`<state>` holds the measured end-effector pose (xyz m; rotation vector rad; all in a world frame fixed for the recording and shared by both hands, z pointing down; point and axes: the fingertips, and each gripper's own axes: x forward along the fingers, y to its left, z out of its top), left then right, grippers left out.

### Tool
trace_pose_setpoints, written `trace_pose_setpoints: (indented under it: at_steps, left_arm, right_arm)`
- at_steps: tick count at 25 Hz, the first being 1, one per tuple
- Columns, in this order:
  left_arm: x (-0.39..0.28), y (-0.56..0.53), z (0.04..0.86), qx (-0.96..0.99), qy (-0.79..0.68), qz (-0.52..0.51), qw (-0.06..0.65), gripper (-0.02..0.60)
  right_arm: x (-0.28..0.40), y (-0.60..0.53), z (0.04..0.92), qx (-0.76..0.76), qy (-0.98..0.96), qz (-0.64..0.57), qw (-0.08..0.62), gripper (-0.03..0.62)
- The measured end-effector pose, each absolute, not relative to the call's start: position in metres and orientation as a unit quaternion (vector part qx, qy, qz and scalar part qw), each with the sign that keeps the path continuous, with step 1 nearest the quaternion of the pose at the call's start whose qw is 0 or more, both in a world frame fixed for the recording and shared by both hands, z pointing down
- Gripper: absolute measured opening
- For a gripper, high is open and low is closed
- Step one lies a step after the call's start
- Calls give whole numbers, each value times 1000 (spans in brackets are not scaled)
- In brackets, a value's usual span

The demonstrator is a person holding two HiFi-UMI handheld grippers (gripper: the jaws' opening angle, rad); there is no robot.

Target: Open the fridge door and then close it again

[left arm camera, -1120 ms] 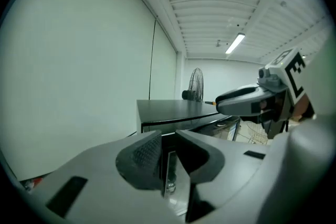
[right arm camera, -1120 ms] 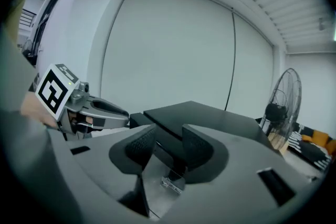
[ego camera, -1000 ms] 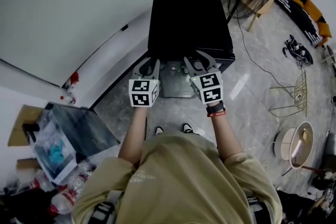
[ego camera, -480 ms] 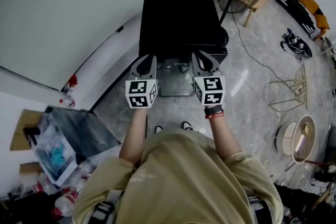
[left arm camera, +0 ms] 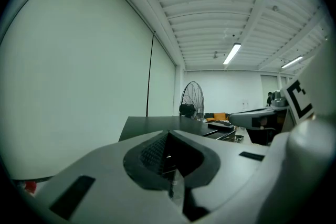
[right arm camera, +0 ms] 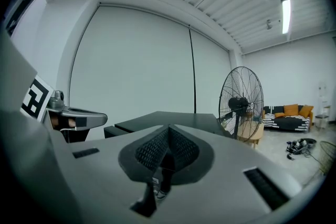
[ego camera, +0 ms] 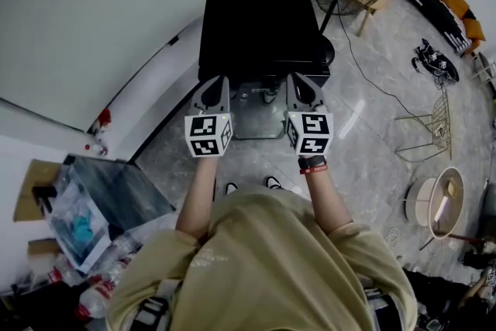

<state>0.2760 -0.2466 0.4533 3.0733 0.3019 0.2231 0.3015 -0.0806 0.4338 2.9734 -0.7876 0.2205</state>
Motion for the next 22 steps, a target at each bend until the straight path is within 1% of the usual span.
trace_pose_setpoints:
  at_steps: [9,17,22]
  left_arm:
    - [275,-234,448,992,106,66,38,20]
    - [274,-236,462,991,93,84,41,20]
    - [279,-249,487,986,97,112,77,20]
  right_arm:
    - [299,-76,434,962,-262,70,22,23]
    - [303,-73,438,957,-274,84,51,23]
    - [316,-80,435,948,-297,82,82,23]
